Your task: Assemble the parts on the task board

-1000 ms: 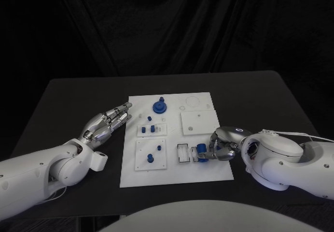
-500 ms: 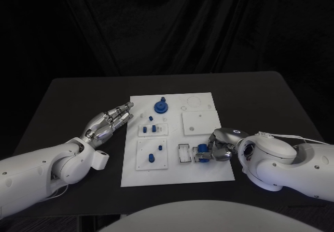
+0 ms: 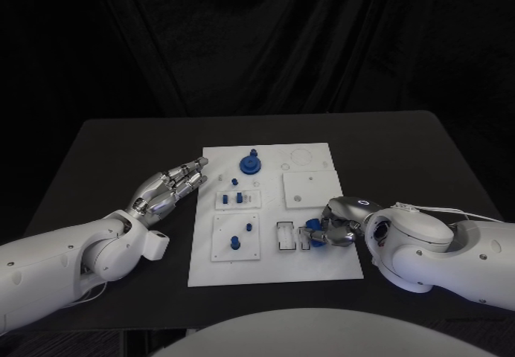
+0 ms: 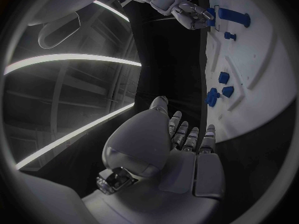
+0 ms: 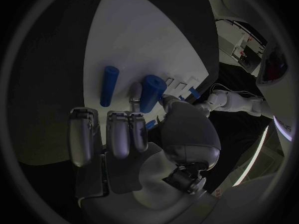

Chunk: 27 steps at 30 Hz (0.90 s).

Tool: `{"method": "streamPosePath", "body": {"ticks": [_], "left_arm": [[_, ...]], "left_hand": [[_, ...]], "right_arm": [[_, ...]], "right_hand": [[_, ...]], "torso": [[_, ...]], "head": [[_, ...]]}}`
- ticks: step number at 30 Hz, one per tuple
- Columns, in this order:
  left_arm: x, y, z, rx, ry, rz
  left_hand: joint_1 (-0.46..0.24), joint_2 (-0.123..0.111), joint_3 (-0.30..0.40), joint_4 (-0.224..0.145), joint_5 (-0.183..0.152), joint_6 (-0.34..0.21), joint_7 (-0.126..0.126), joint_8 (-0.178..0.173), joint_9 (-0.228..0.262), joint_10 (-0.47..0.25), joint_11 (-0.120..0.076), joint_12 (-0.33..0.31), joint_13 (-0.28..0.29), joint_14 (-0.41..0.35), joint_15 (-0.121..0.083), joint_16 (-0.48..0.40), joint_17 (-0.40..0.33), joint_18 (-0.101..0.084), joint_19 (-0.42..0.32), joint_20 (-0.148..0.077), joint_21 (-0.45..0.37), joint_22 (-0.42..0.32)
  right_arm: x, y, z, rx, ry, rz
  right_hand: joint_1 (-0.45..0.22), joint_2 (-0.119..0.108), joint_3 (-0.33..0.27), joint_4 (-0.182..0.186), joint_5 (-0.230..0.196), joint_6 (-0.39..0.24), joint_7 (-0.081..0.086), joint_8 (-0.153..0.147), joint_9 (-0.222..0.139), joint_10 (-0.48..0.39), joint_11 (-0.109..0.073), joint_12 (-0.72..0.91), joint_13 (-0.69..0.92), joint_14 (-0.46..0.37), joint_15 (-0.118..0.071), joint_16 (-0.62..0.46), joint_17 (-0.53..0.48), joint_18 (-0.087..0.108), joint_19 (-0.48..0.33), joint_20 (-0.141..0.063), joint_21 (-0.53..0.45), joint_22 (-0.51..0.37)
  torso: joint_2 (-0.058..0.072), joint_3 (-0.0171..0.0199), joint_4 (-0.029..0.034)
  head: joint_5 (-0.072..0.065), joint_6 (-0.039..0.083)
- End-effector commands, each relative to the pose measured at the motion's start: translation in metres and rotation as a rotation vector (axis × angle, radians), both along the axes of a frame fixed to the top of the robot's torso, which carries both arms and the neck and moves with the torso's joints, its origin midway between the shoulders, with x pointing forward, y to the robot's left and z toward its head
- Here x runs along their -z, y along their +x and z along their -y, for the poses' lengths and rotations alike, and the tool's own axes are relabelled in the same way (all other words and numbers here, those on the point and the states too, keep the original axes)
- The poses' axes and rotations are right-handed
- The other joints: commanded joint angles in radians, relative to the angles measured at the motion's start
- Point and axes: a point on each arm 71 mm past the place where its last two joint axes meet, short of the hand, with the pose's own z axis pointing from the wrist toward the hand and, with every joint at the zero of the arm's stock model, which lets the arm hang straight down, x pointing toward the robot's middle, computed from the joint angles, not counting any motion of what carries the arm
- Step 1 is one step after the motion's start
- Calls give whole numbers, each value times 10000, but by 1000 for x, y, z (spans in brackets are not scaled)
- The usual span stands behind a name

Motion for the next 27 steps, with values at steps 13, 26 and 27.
{"method": "streamPosePath", "body": {"ticks": [13,26,27], "left_arm": [[-1,0,2,173,-284,74],[-1,0,3,197,-296,67],[-1,0,4,203,-300,68]], "left_hand": [[131,-23,66,-27,72,-27,108,6,4,17,100,53,14,-22,90,-37,-10,111,-17,73,15,15],[138,-22,73,-36,76,-25,120,6,4,20,105,58,15,-22,93,-37,-10,111,-17,76,15,14],[138,-22,73,-36,76,-25,120,6,4,20,105,58,15,-22,93,-37,-10,111,-17,76,15,14]], "right_arm": [[7,-10,8,1258,1865,-1043],[-14,-7,10,2216,3538,-808],[-15,-7,10,2227,3569,-806]], "right_hand": [[1451,-320,1106,-270,3411,-13,-71,-464,-886,1061,16,25,2633,999,23,-55,2285,-30,732,11,-2,2357],[1790,-621,1209,-592,3672,-141,-120,-148,-490,1061,-35,25,2633,978,-27,-117,2169,-26,727,-45,-15,2351],[1790,-624,1206,-594,3646,-149,-119,-144,-482,1061,-34,25,2633,979,-27,-114,2175,-24,724,-45,-24,2348]], "torso": [[2,9,-21],[-19,10,-2],[-18,7,0]], "head": [[134,-1],[155,-1],[158,-1]]}}
